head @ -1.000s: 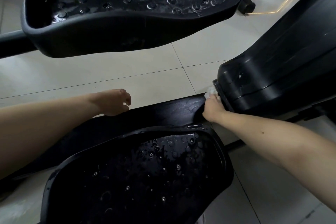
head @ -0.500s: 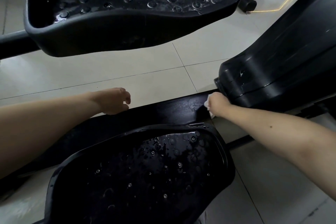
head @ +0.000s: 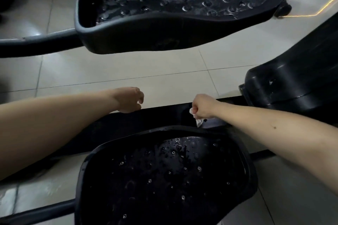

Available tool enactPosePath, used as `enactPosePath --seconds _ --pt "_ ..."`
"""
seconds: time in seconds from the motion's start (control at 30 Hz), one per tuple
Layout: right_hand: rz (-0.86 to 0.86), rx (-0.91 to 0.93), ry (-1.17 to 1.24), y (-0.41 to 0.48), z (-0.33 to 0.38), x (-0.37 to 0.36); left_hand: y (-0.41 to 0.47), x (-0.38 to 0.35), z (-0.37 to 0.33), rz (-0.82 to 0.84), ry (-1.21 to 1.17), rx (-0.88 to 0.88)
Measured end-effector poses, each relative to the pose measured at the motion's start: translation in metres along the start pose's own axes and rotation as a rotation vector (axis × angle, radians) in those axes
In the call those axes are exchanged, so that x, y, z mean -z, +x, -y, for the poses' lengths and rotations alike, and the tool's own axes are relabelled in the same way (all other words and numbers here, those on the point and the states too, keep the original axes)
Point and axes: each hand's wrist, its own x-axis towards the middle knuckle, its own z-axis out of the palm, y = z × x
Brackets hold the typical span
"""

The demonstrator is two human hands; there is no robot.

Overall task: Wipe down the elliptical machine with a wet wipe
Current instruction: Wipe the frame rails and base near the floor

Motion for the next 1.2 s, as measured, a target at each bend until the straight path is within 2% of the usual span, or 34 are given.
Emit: enactPosePath --seconds 0.2,0.37,0.53,0.7,0.8,0.97,1.03,1.13,1.2 --pt "0.082 0.143 -0.009 0.025 0.094 0.002 -0.035 -0.009 0.034 0.033 0.016 0.116" --pt "0.070 0.229 -0.071 0.035 0.165 0.009 -0.081 -0.020 0.074 0.090 0.006 0.232" --pt "0.124 0.311 -0.152 0.042 0.226 0.011 -0.130 -0.034 0.102 0.076 -0.045 0.328" --pt "0.067 0.426 -0.238 0.034 0.296 0.006 -0.174 -0.045 0.118 0.094 -0.061 0.396" --pt "0.031 0.506 -0.193 0.031 0.339 -0.007 -0.197 -0.054 0.128 0.118 -0.109 0.441" --pt "0.152 0.613 -0.157 0.029 0.375 0.002 -0.221 -0.059 0.132 0.165 -0.155 0.522" --pt "0.181 0.590 0.010 0.029 0.375 0.025 -0.222 -0.056 0.129 0.124 -0.200 0.542" --pt "0.194 0.435 0.589 0.030 0.368 0.054 -0.219 -0.045 0.126 -0.036 -0.303 0.550" --pt "0.239 0.351 0.911 0.023 0.361 0.063 -0.217 -0.037 0.123 -0.127 -0.467 0.592"
